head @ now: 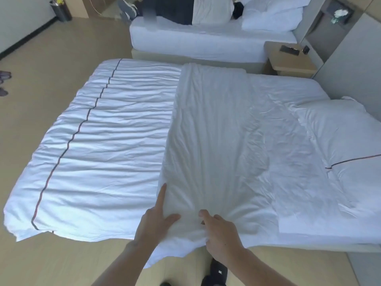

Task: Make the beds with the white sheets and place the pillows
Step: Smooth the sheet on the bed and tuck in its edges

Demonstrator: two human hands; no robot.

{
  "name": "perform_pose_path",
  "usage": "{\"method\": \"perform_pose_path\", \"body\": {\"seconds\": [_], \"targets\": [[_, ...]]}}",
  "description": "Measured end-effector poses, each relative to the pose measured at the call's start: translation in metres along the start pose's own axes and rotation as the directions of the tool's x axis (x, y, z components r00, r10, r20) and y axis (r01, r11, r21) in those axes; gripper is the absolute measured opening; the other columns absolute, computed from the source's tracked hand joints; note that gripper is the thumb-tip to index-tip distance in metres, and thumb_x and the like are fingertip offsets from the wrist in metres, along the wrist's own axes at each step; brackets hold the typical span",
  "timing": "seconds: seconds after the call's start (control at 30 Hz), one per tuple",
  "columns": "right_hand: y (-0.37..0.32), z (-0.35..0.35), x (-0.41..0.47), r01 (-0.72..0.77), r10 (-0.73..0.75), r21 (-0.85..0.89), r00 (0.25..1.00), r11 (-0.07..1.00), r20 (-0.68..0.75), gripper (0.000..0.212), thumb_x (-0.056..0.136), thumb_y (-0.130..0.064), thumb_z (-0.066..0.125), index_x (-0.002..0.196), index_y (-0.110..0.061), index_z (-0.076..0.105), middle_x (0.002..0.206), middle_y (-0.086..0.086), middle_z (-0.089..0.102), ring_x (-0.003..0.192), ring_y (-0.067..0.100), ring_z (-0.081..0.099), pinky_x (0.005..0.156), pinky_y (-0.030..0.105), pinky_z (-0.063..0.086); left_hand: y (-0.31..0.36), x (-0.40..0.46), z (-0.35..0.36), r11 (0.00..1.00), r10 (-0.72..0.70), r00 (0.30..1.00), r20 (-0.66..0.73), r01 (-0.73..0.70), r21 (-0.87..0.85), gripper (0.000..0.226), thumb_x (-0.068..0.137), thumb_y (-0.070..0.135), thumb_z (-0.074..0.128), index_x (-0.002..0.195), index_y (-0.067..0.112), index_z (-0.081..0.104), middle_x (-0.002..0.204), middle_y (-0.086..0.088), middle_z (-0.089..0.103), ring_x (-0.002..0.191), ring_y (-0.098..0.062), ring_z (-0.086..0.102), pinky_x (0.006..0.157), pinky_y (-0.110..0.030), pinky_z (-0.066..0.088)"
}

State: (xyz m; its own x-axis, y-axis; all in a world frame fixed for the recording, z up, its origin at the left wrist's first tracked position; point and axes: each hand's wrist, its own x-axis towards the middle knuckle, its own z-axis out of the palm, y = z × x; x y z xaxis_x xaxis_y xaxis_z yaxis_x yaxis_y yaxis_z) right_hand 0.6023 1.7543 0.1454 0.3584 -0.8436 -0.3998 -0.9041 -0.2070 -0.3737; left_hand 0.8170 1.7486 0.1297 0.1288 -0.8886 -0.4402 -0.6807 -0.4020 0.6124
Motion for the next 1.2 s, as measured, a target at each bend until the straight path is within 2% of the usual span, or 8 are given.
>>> {"method": "perform_pose_path", "body": {"seconds": [0.2,0.33,0.57,0.73,0.9,0.97,1.07,1.2], "targets": [[0.044,0.093,0.004,-0.042,0.011,0.103,0.959,0.994,0.282,0.091,0.086,-0.005,0.049,0.155,-0.031,-0.005,0.152,-0.004,0.031,0.13,0.023,0.039,0.103,0.038,0.04,-0.07,0.011,0.072,0.936,-0.011,0.996,-0.086,0.04,0.349,0.102,0.08,0.073,0.055,0.149,0.052,-0.017,0.137,-0.01,0.041,0.117,-0.033,0.049,0.088,-0.045,0.049],[0.091,0.131,-0.004,-0.198,0.154,0.229,0.968,0.953,0.198,0.081,0.092,-0.018,0.05,0.156,-0.029,0.003,0.16,-0.012,0.016,0.144,0.014,0.023,0.114,0.032,0.031,-0.08,0.007,0.13,0.932,0.033,0.999,-0.015,-0.026,0.361,0.091,0.085,0.071,0.049,0.148,0.056,-0.015,0.157,-0.009,0.021,0.141,-0.032,0.028,0.1,-0.052,0.041],[0.171,0.116,-0.04,-0.369,0.371,0.276,0.927,0.887,0.049,0.074,0.093,-0.021,0.052,0.157,-0.025,0.014,0.156,-0.014,0.031,0.14,0.011,0.029,0.108,0.027,0.037,-0.012,-0.004,0.201,0.937,0.135,0.97,0.202,-0.191,0.292,0.084,0.09,0.067,0.043,0.145,0.058,-0.021,0.163,-0.003,0.011,0.148,-0.024,0.018,0.111,-0.048,0.034],[0.246,0.1,-0.028,-0.452,0.567,0.423,0.8,0.785,-0.196,0.071,0.094,-0.019,0.058,0.155,-0.021,0.021,0.151,-0.004,0.038,0.134,0.02,0.035,0.106,0.032,0.038,0.043,0.016,0.242,0.915,0.23,0.944,0.237,-0.293,0.278,0.077,0.098,0.056,0.038,0.144,0.057,-0.023,0.164,-0.002,0.012,0.149,-0.024,0.018,0.112,-0.047,0.035],[0.32,0.117,-0.027,-0.275,0.352,0.314,0.91,0.909,-0.22,0.083,0.084,0.006,0.054,0.155,-0.022,0.023,0.147,-0.004,0.042,0.13,0.02,0.04,0.103,0.032,0.043,0.081,0.035,0.291,0.909,0.303,0.919,0.251,-0.358,0.212,0.079,0.1,0.045,0.042,0.148,0.052,-0.021,0.164,0.002,0.016,0.15,-0.021,0.019,0.114,-0.048,0.033],[0.344,0.132,-0.042,-0.36,0.519,0.495,0.823,0.791,-0.23,0.077,0.087,0.003,0.054,0.153,-0.023,0.025,0.143,-0.004,0.044,0.123,0.015,0.046,0.096,0.027,0.045,0.093,0.038,0.311,0.89,0.334,0.903,0.269,-0.396,0.224,0.079,0.101,0.043,0.042,0.149,0.05,-0.02,0.165,0.003,0.013,0.151,-0.022,0.015,0.116,-0.048,0.031],[0.371,0.156,-0.057,-0.487,0.778,0.797,0.627,0.358,0.034,0.068,0.094,-0.01,0.053,0.151,-0.03,0.021,0.123,-0.007,0.058,0.099,0.006,0.061,0.068,0.02,0.049,0.113,0.039,0.339,0.854,0.389,0.868,0.308,-0.466,0.233,0.079,0.101,0.04,0.041,0.148,0.052,-0.021,0.166,0.008,0.005,0.153,-0.019,0.002,0.119,-0.047,0.025],[0.376,0.178,-0.047,-0.464,0.758,0.885,0.591,0.037,0.278,0.09,0.085,-0.029,0.069,0.153,-0.037,0.011,0.108,-0.012,0.064,0.098,0.006,0.063,0.071,0.02,0.048,0.128,0.044,0.371,0.823,0.404,0.847,0.344,-0.501,0.268,0.081,0.101,0.037,0.044,0.147,0.053,-0.02,0.166,0.011,-0.001,0.153,-0.017,-0.008,0.119,-0.053,0.023]]}}
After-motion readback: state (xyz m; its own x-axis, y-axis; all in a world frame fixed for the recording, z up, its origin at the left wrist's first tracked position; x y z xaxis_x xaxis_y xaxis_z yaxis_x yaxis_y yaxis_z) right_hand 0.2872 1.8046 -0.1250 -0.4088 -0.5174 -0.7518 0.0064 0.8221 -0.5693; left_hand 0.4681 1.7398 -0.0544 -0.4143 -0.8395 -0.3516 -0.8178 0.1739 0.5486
